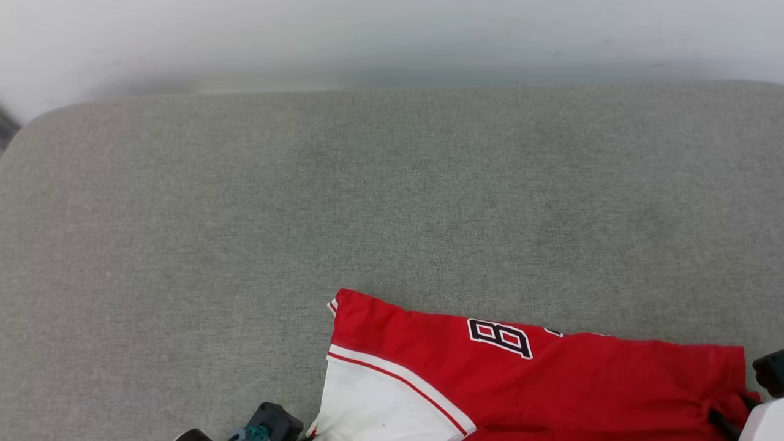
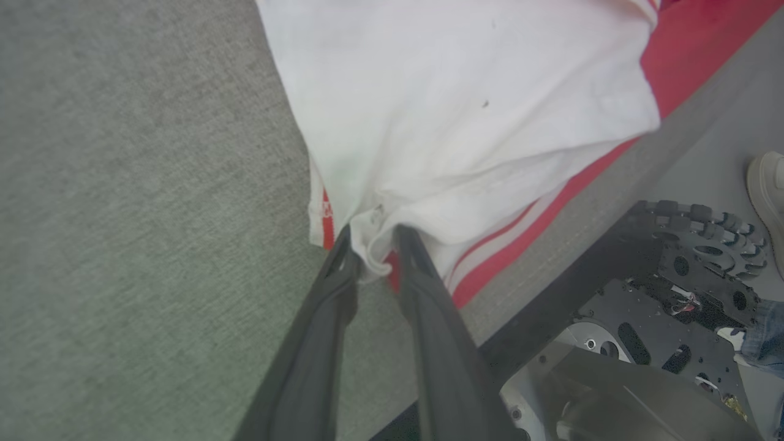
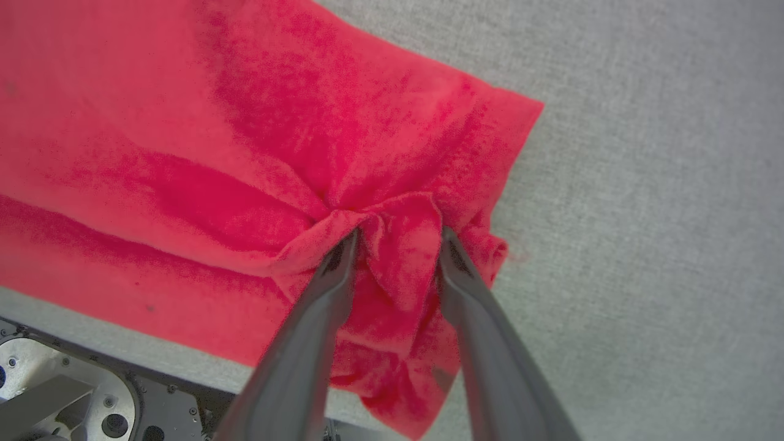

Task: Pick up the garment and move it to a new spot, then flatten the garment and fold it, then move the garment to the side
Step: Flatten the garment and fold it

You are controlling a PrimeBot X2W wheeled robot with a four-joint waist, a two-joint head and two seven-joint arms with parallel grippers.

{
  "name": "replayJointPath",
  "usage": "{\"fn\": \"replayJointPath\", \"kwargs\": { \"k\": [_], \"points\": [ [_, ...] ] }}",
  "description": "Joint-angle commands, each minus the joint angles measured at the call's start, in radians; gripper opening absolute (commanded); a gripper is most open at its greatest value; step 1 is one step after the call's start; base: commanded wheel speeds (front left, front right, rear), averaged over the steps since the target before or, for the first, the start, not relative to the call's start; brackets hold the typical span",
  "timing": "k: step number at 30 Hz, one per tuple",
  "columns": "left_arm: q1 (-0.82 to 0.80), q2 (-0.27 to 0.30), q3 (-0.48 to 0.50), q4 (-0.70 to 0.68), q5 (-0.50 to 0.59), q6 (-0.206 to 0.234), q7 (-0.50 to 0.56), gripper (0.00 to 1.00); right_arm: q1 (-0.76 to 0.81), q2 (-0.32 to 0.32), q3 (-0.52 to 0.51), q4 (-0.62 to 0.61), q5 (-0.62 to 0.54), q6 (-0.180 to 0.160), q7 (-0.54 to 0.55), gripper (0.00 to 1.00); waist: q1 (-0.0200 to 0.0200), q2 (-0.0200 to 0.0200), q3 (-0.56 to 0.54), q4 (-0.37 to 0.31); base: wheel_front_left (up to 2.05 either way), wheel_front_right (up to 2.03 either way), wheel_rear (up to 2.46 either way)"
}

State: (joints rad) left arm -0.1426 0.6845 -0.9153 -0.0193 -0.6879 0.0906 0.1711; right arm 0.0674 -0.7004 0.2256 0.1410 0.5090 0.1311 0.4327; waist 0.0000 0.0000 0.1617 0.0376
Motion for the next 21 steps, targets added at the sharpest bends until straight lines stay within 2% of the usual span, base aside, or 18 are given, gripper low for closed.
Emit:
{"fn": "replayJointPath", "kwargs": {
  "k": [1, 7, 13, 15, 16, 19, 21],
  "points": [
    [-0.001, -0.001, 0.005, 0.007, 0.004, 0.005, -0.012, 1.0, -0.016, 0.004, 0.005, -0.001, 0.004, -0.001, -0.01, 1.0, 0.0, 0.0, -0.008, -0.002, 0.0, 0.0, 0.0],
    [0.005, -0.002, 0.049, -0.021, -0.006, 0.037, -0.081, 1.0, -0.034, 0.003, -0.037, -0.029, 0.038, -0.001, -0.024, 1.0, 0.0, 0.0, -0.059, 0.004, 0.0, 0.0, 0.0],
    [0.013, -0.001, 0.143, -0.089, -0.03, 0.102, -0.183, 1.0, -0.022, 0.041, -0.162, -0.101, 0.083, -0.001, 0.033, 1.0, 0.0, 0.0, -0.095, 0.02, 0.0, 0.0, 0.0],
    [0.022, -0.006, 0.188, -0.101, -0.038, 0.134, -0.243, 1.0, -0.002, 0.061, -0.201, -0.127, 0.067, -0.001, 0.068, 1.0, 0.0, 0.0, -0.099, 0.024, 0.0, 0.0, 0.0],
    [0.046, -0.016, 0.246, -0.107, -0.04, 0.173, -0.344, 1.0, 0.023, 0.099, -0.258, -0.159, 0.048, -0.001, 0.122, 1.0, 0.0, 0.0, -0.101, 0.032, 0.0, 0.0, 0.0],
    [0.066, -0.031, 0.301, -0.112, -0.012, 0.201, -0.415, 1.0, 0.051, 0.147, -0.317, -0.175, 0.027, -0.001, 0.172, 1.0, 0.0, 0.0, -0.1, 0.039, 0.0, 0.0, 0.0],
    [0.089, -0.07, 0.362, -0.124, -0.006, 0.209, -0.433, 1.0, 0.071, 0.179, -0.356, -0.179, 0.003, -0.001, 0.196, 1.0, 0.0, 0.0, -0.098, 0.045, 0.0, 0.0, 0.0]
  ]
}}
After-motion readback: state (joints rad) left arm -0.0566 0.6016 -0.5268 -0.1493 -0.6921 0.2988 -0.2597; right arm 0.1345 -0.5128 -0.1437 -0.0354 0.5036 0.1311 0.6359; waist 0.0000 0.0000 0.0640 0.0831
